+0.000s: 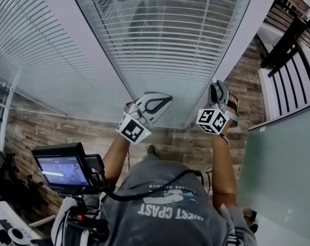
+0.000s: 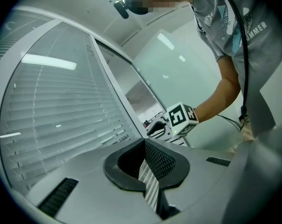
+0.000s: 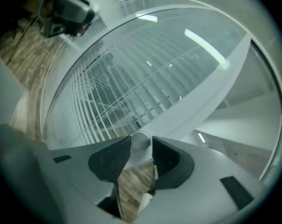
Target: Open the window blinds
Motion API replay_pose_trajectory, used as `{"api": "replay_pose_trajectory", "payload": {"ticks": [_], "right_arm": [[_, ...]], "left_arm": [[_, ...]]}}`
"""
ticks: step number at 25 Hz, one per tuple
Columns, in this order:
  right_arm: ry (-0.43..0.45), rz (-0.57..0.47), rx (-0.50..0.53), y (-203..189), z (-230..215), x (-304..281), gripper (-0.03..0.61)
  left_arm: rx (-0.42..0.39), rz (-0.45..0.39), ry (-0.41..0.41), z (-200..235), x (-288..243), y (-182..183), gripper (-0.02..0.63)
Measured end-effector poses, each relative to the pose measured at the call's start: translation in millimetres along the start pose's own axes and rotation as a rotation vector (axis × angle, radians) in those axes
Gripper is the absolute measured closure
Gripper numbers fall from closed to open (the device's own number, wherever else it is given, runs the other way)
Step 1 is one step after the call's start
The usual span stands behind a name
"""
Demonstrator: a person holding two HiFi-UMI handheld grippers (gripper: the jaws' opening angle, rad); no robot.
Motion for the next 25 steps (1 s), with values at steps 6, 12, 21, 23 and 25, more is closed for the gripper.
{"api": "replay_pose_trajectory", "payload": {"ticks": [6,12,21,23,25], "right_arm": [[0.239,-0.252,-0.519,23,-19,43,0.46],[0.479,-0.54,-0.666,61,-37,82,0.527],[0.576,-0.611,-0.638,78,-40,99,0.557],[0.58,-0.614,-0.639,78,-39,99,0.558],[0.582,-0.614,-0.64,78,-40,99,0.558]], "left_arm": [[0.022,-0.028,0.032,8,9,1,0.611],[0.079,-0.057,0.049,17,17,4,0.611],[0.102,-0.063,0.06,19,19,3,0.611],[0.108,-0.057,0.063,19,20,1,0.611],[0.109,-0.052,0.064,19,21,1,0.611]]}}
Point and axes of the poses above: the fingertips, and each gripper's own axes: x backward along the fingers, z to its left, y out of its top, the point moved 4 cm from there along x, backward along the fingers, and after that the axes turned 1 degree about -z, right-handed, at the moved point
